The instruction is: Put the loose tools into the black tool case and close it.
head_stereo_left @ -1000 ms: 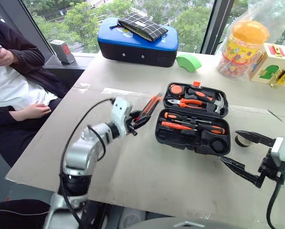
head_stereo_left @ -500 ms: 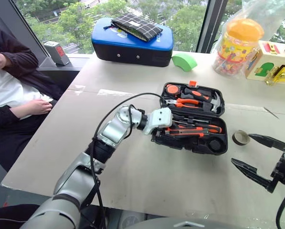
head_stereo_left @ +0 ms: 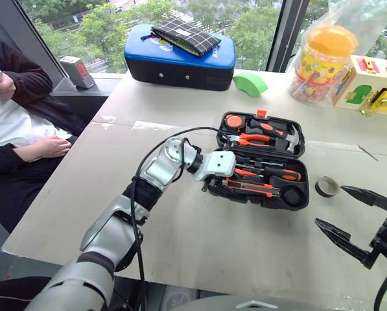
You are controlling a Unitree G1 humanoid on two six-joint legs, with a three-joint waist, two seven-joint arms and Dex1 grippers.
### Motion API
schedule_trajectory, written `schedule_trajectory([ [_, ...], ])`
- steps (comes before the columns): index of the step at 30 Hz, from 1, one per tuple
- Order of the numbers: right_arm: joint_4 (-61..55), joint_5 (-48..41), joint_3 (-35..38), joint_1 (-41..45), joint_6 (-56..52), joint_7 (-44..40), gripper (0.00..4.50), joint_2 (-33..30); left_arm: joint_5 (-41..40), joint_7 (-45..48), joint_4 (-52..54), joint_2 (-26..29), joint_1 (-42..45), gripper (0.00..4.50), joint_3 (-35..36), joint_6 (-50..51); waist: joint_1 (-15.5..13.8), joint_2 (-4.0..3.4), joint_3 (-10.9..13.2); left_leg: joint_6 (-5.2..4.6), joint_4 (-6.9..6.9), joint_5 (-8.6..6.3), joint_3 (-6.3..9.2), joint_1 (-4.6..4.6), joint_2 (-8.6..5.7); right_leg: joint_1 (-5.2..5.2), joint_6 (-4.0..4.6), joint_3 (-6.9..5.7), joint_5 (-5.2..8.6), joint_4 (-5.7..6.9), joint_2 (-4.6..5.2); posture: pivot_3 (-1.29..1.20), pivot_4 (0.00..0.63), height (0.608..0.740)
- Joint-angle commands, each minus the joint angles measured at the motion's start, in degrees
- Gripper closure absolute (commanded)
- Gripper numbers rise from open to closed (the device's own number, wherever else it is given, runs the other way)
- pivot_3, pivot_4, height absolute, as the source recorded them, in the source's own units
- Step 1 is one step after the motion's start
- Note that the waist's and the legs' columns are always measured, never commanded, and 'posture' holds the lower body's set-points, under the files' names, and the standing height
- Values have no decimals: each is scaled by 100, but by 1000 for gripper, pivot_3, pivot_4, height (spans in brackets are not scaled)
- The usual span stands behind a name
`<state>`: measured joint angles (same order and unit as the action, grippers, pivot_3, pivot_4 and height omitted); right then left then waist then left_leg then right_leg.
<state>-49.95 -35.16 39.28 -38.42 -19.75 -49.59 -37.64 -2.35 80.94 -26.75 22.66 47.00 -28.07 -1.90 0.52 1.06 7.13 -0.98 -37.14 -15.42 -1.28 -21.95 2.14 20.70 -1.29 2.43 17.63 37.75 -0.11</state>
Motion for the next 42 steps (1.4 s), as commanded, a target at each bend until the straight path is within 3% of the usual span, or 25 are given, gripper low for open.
schedule_trajectory([
  [1,-108,-8,107,-7,119,16,0,9,-241,136,-118,-140,92,514,271,55,7,-1,0,0,2,0,0,0,0,0,0,0,0,-3,-1,0,150,740],
  [4,-114,6,104,-44,139,10,0,38,-815,419,20,-168,196,514,711,800,9,0,3,0,2,0,1,-3,1,2,0,0,0,-4,-3,0,150,740],
  [5,-107,24,87,-52,150,8,0,48,-992,446,76,-170,236,761,837,1189,11,0,4,0,2,0,0,-3,2,2,0,0,0,-3,-2,0,150,740],
  [10,-56,84,-12,8,155,30,0,51,-1230,355,478,-159,113,2751,1029,1996,11,-2,3,0,-5,0,-2,3,0,0,-2,1,1,8,1,0,150,740],
  [14,-7,84,-43,98,126,26,0,4,-942,-139,750,-239,-243,4331,874,2061,6,-3,2,0,-8,0,-2,4,-1,-2,-2,3,0,10,4,0,150,740],
  [24,33,100,-81,168,97,1,0,-46,191,-849,165,-306,-747,4331,147,983,-15,-3,-23,1,-7,0,-3,10,-2,-8,-1,4,-1,11,9,0,150,740],
  [42,26,226,-299,194,89,85,0,-33,1995,-2114,-1295,-157,-532,4331,-578,-2704,-144,-15,-58,-1,-21,-1,-1,44,1,-90,-1,1,2,-4,41,0,150,740],
])
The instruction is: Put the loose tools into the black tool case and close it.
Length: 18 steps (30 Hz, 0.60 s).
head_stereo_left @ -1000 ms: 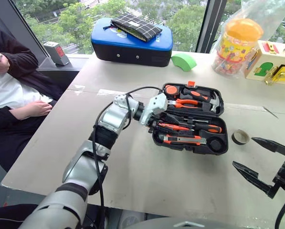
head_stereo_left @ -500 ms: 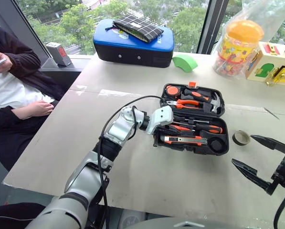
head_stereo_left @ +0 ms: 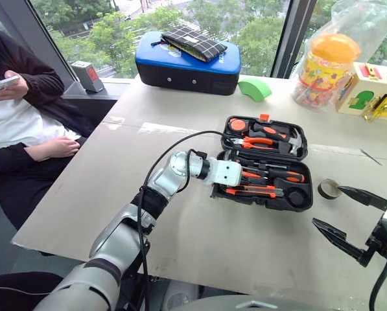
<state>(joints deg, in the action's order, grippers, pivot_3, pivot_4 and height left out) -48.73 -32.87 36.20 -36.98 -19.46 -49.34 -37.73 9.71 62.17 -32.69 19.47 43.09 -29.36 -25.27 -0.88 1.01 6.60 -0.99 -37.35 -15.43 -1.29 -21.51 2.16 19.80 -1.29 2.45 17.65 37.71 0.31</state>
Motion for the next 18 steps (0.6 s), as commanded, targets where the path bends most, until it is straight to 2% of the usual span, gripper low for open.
schedule_trajectory([
  [1,-89,1,3,58,57,55,0,-28,795,-270,-757,157,-121,4331,-438,-437,-8,-17,-8,0,0,0,0,3,0,-3,-6,-1,4,2,6,0,150,740],
  [4,-37,38,-29,114,56,52,0,-59,844,-435,-987,148,-8,4331,-379,-751,-6,-24,-8,0,1,0,0,10,0,-5,-21,-2,12,7,7,0,150,740],
  [6,-4,86,-52,190,-1,120,0,-85,191,-125,-915,-21,-84,4331,-45,-458,1,-26,-7,0,1,0,-2,21,0,-14,-15,-1,17,9,9,0,150,740],
  [10,61,264,-165,528,-443,641,0,-153,-1854,849,285,-347,-422,4331,883,1450,42,-39,8,-2,0,2,-12,29,3,-8,-4,-2,24,16,21,0,150,740],
  [12,78,205,-253,851,-889,997,0,-238,-2407,984,953,-279,-539,4331,1172,2429,72,-33,20,-2,-1,4,-11,21,3,22,-21,-7,13,17,20,0,150,740],
  [14,116,-113,-296,1306,-1483,1352,0,-356,-2871,1066,1605,-122,-646,4331,1385,3333,109,-16,30,0,-4,6,-3,-47,3,89,-1,-6,-4,21,-21,0,150,740],
  [15,149,-270,-316,1507,-1800,1479,0,-447,-3119,1169,1948,-9,-709,3824,1447,3768,142,-13,32,0,-3,6,2,-66,3,105,-1,-7,-6,19,-30,0,150,740],
  [16,180,-104,-443,1738,-2208,1683,0,-711,-3402,1189,2367,129,-778,3570,1542,4248,156,-18,32,0,-1,5,2,-66,3,106,0,-5,-4,19,-30,0,150,740],
  [18,216,124,-628,2028,-2785,1940,0,-1117,-3748,1124,2932,295,-872,2645,1670,4884,164,-24,36,2,19,5,6,-62,3,106,0,1,-4,13,-27,0,150,740],
])
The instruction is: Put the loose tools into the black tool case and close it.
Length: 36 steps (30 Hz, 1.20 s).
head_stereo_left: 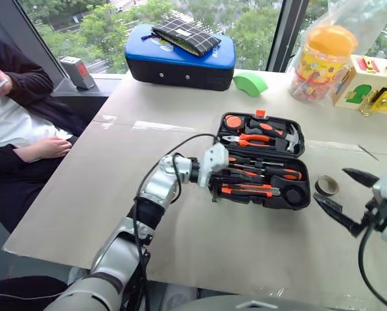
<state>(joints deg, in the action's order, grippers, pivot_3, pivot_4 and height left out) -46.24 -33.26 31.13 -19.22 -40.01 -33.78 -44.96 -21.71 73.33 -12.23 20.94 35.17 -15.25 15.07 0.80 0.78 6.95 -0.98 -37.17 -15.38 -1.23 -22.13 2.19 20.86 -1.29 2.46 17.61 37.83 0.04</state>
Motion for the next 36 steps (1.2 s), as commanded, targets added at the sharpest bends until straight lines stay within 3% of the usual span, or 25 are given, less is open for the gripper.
schedule_trajectory([
  [1,75,103,-250,472,-1066,401,0,-625,-744,-59,1151,231,-120,2321,332,1104,-12,-2,1,0,10,0,2,1,-1,-1,0,0,0,-6,1,0,150,740],
  [3,512,-213,-578,1114,-1826,381,261,-928,-990,-204,1681,418,-212,1335,478,1566,-37,0,3,-1,17,0,10,3,-2,-5,0,-1,1,-18,-1,0,150,740],
  [5,894,-306,-885,1625,-2356,405,829,-1094,-1176,-331,2073,556,-295,465,582,1902,-19,8,16,-2,13,-1,6,6,-2,-10,-1,5,2,-21,-1,0,150,740],
  [6,1118,-229,-1126,1867,-2547,443,1334,-1168,-1287,-370,2260,639,-349,31,651,2036,-12,10,26,-2,12,-1,8,6,-3,-13,-1,7,2,-21,1,0,150,740],
  [7,1333,-157,-1342,2073,-2708,469,1645,-1220,-1337,-422,2434,710,-411,24,701,2097,-9,15,29,-2,9,-1,5,6,-3,-14,-2,13,1,-19,6,0,150,740],
  [16,2485,186,-2742,3224,-3319,316,1645,-1384,-1431,-1123,3325,838,-968,24,907,2207,-17,12,31,-2,6,-1,4,10,-1,-14,-2,18,1,-16,8,0,150,740],
  [17,2636,269,-2871,3305,-3295,308,2066,-1382,-1429,-1177,3385,847,-1023,24,908,2192,-18,12,31,-2,6,-1,4,9,0,-13,-2,18,1,-18,8,0,150,740],
  [19,2832,371,-3054,3428,-3256,232,2414,-1405,-1433,-1264,3484,878,-1116,24,925,2169,-12,12,31,-2,6,-1,3,8,0,-13,-2,20,1,-19,9,0,150,740],
  [23,2947,455,-3170,3535,-3197,50,4322,-1463,-1440,-1355,3539,919,-1236,24,960,2116,-11,11,31,-2,6,-1,2,10,1,-13,-2,21,1,-17,11,0,150,740],
  [24,2924,461,-3154,3528,-3172,6,4429,-1478,-1442,-1362,3536,930,-1257,24,963,2101,-12,11,31,-2,6,-1,2,10,1,-13,-2,21,1,-17,11,0,150,740],
  [28,2519,258,-2764,3414,-3165,-255,4429,-1619,-1401,-1288,3509,1041,-1371,24,974,1980,-12,9,33,-2,5,-1,1,10,1,-13,-2,21,1,-16,11,0,150,740],
  [32,1261,-1005,-1902,3608,-3946,-868,4429,-1653,-1500,-1030,3602,1350,-1592,24,1055,1901,15,-7,44,-2,11,-1,2,12,3,-12,-2,20,1,-17,10,0,150,740],
  [36,776,-1416,-2152,3986,-4319,-706,4429,-1348,-1628,-647,3674,1655,-1762,24,1076,1836,10,7,51,-2,18,-1,8,17,13,-14,-1,15,1,-17,4,0,150,740],
])
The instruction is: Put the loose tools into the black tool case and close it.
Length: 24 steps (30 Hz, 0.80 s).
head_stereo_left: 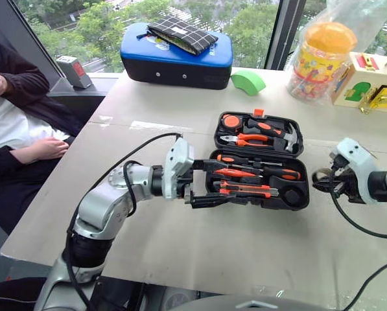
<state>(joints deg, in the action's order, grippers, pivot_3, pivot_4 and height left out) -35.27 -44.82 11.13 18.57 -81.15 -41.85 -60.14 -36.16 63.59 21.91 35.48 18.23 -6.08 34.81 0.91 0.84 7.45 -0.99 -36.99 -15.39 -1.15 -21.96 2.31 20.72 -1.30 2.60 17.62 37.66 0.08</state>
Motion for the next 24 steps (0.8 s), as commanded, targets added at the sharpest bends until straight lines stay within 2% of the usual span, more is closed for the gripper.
schedule_trajectory([
  [1,-362,-218,-392,287,-203,211,4429,283,-239,431,279,278,-113,24,178,-140,-1,2,1,0,0,0,-2,1,-1,0,0,1,0,0,2,0,150,740],
  [4,-257,-17,-828,320,-190,429,4429,418,-309,640,323,399,-205,24,179,-232,-17,2,5,0,-4,0,-6,1,-5,0,1,4,0,1,12,0,150,740],
  [17,191,616,-2002,120,470,161,4429,-158,-273,675,469,563,-645,24,340,-519,-15,1,8,-1,5,0,-5,0,-13,1,1,-9,0,-7,30,0,150,740],
  [20,246,605,-1987,145,622,18,3623,-154,-220,643,402,569,-714,24,352,-635,-34,2,8,-1,3,0,-4,-3,-15,1,1,-13,0,-8,36,0,150,740],
  [22,244,587,-1871,179,692,-23,2577,-132,-185,587,342,544,-761,24,369,-694,-28,2,8,-1,3,0,-5,-3,-16,1,0,-12,0,-9,38,0,150,740],
  [23,230,451,-1625,211,715,-68,2293,-69,-160,457,244,480,-755,24,384,-674,-26,2,8,-1,4,0,-5,-2,-15,1,0,-13,0,-9,38,0,150,740],
  [24,224,294,-1374,244,713,-122,2293,-2,-90,304,129,404,-732,24,387,-685,-25,2,9,-1,5,0,-5,-2,-15,1,0,-13,0,-9,38,0,150,740],
])
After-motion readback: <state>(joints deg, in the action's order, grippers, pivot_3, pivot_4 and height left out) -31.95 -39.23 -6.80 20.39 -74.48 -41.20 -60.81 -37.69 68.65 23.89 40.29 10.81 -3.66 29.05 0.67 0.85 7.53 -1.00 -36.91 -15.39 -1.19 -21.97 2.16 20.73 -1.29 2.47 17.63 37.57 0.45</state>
